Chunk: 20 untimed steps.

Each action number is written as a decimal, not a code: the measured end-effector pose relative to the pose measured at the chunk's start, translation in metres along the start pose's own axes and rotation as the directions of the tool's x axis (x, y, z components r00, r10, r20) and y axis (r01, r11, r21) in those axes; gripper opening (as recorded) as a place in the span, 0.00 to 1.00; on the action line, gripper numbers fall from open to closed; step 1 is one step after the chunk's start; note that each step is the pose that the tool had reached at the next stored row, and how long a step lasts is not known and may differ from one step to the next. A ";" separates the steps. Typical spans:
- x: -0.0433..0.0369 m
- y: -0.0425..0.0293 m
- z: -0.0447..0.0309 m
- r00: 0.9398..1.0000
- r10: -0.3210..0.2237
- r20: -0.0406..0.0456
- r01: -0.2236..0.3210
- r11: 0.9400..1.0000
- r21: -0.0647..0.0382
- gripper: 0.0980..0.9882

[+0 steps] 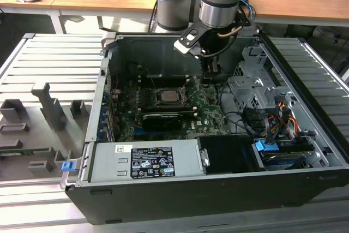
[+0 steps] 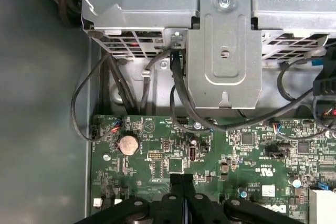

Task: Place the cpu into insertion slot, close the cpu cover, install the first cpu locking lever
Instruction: 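Place the cpu into insertion slot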

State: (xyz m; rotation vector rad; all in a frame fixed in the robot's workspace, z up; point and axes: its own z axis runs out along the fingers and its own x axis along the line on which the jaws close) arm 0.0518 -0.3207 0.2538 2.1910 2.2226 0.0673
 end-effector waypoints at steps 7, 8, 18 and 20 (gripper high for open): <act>0.0001 -0.0083 0.0013 1.000 0.000 0.001 0.000 1.000 0.000 0.01; 0.0002 -0.0102 0.0013 1.000 0.000 0.001 0.000 1.000 0.000 0.01; 0.0003 -0.0198 0.0009 1.000 0.000 0.001 0.000 1.000 0.000 0.01; 0.0003 -0.0203 0.0008 1.000 0.000 0.001 0.000 1.000 0.000 0.01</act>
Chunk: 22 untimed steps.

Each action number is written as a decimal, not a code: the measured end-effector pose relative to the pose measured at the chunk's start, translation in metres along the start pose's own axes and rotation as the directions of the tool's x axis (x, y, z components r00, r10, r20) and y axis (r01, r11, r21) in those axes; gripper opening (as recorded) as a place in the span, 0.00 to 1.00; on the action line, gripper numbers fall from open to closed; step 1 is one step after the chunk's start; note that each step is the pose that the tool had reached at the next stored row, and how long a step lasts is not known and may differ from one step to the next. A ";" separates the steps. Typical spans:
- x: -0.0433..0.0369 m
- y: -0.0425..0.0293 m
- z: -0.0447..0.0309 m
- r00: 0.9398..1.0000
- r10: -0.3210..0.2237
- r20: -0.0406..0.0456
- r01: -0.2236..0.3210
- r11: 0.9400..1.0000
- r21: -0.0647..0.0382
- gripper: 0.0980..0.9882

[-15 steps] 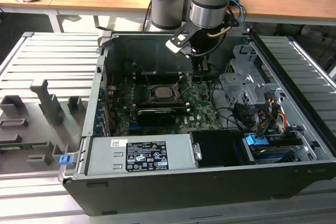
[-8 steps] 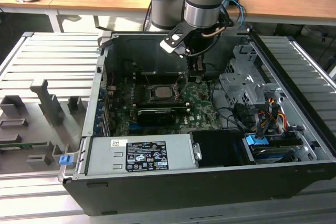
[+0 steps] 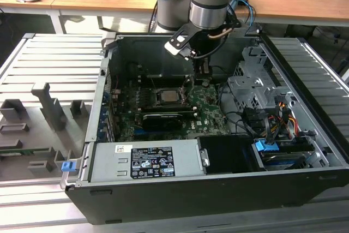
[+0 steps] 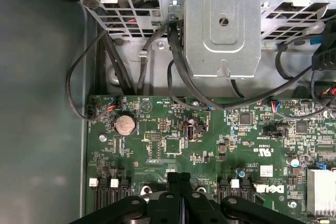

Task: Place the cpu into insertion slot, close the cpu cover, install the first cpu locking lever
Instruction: 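Place the cpu into insertion slot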

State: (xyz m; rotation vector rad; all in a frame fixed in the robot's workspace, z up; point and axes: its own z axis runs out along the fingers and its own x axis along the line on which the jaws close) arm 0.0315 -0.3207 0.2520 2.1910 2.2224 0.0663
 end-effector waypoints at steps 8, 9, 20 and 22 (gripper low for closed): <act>0.0001 -0.0062 -0.0003 1.000 0.000 0.000 0.000 1.000 0.000 0.01; 0.0001 -0.0078 -0.0003 1.000 0.000 0.000 0.000 1.000 0.000 0.01; 0.0004 -0.0254 -0.0010 1.000 0.000 0.000 0.000 1.000 0.000 0.01; 0.0005 -0.0338 -0.0013 1.000 0.000 0.000 0.000 1.000 0.000 0.01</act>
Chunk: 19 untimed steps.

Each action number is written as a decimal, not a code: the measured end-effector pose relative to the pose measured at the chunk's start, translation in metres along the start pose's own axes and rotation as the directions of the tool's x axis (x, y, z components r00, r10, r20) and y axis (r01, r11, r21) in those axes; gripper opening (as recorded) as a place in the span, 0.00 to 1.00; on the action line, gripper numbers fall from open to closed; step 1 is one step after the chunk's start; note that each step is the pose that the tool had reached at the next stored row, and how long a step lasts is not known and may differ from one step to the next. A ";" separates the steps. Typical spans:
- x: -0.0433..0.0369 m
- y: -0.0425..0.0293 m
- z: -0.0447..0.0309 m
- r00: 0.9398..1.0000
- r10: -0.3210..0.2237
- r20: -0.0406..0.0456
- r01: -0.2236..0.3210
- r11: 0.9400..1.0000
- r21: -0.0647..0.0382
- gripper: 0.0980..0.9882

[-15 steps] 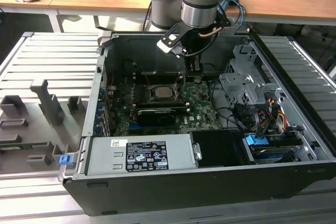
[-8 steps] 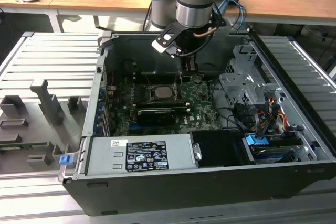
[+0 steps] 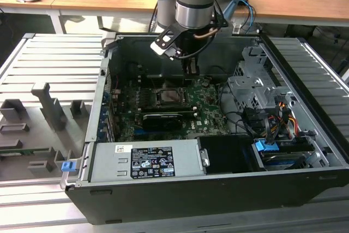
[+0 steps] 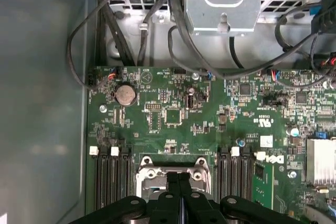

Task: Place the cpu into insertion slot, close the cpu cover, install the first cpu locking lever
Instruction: 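Place the cpu into insertion slot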

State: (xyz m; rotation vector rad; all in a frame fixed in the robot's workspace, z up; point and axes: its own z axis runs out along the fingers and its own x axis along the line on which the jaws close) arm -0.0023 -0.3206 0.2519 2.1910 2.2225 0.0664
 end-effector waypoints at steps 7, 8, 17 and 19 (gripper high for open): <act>0.0003 -0.0163 0.0094 1.000 0.000 0.000 0.000 1.000 0.003 0.01; 0.0003 -0.0184 0.0104 1.000 -0.002 -0.001 0.002 1.000 0.003 0.01; 0.0005 -0.0307 0.0113 1.000 -0.008 -0.003 0.008 1.000 0.004 0.01; 0.0005 -0.0328 0.0113 1.000 -0.008 -0.004 0.008 1.000 0.004 0.01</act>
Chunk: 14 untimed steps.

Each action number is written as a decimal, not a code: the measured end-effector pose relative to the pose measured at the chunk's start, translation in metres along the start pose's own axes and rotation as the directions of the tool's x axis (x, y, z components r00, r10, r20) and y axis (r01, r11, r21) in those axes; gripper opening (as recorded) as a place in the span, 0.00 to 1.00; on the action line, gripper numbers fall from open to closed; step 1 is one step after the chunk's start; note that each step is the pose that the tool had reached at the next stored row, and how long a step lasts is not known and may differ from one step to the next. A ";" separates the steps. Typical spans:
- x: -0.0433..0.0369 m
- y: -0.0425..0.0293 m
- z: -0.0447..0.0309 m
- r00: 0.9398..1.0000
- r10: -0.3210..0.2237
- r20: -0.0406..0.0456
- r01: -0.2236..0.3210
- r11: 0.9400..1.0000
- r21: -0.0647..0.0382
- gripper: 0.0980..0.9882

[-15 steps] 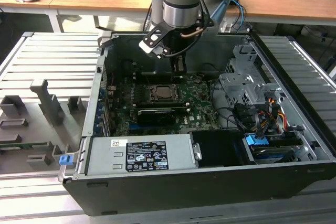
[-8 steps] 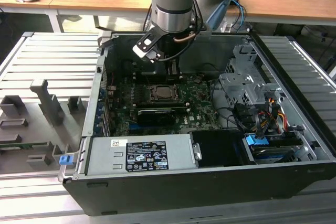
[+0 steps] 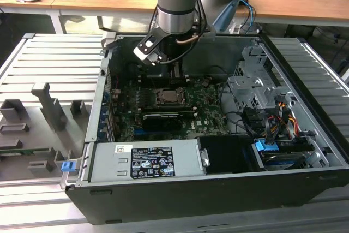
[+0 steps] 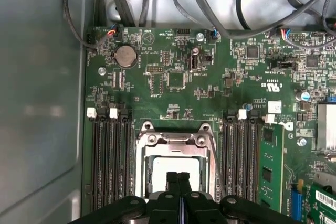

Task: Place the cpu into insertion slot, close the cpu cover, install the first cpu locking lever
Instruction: 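Place the cpu into insertion slot, then close the cpu cover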

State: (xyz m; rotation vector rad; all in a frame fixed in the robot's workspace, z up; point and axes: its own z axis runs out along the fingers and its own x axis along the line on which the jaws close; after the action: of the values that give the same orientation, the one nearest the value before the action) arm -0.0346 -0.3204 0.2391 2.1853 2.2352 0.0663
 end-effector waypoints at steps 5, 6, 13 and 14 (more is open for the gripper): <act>0.0000 -0.0017 0.0000 1.000 0.000 0.000 0.000 1.000 0.000 0.01; 0.0000 -0.0022 0.0000 1.000 0.000 0.000 0.000 1.000 0.000 0.01; 0.0001 -0.0058 -0.0002 1.000 0.000 -0.001 0.000 1.000 0.000 0.01; 0.0001 -0.0072 -0.0002 1.000 0.000 -0.001 0.000 1.000 0.000 0.01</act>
State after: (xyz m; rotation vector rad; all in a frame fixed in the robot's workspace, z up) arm -0.0417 -0.3204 0.2390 2.1855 2.2355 0.0671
